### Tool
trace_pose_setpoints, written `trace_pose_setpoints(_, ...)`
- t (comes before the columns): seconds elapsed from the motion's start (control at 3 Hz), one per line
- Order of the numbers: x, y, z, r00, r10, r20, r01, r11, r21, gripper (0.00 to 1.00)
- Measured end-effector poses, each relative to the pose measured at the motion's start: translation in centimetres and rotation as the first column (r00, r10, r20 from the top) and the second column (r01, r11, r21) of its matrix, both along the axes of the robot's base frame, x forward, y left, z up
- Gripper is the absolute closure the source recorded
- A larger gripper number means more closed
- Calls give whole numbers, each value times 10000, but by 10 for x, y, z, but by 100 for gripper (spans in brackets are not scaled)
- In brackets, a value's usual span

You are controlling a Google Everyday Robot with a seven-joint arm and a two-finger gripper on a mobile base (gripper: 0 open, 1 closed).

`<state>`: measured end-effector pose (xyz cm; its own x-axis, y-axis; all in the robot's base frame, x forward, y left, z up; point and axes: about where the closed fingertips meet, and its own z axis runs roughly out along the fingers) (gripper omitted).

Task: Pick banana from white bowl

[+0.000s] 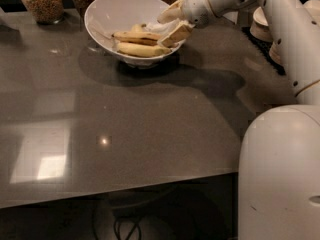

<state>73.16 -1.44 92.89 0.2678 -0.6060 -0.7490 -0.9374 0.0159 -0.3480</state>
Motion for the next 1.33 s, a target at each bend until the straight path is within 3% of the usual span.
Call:
trace_pose_setpoints(0.67, 8, 0, -6, 10000, -3, -54, 2, 9999, -129, 59)
trace_pose_setpoints(1.0, 10, 1, -9, 9999, 3, -109, -5, 9998, -219, 44)
trace_pose_setpoints(1.33, 11, 2, -13, 9998, 35, -186, -40, 9996, -274, 39)
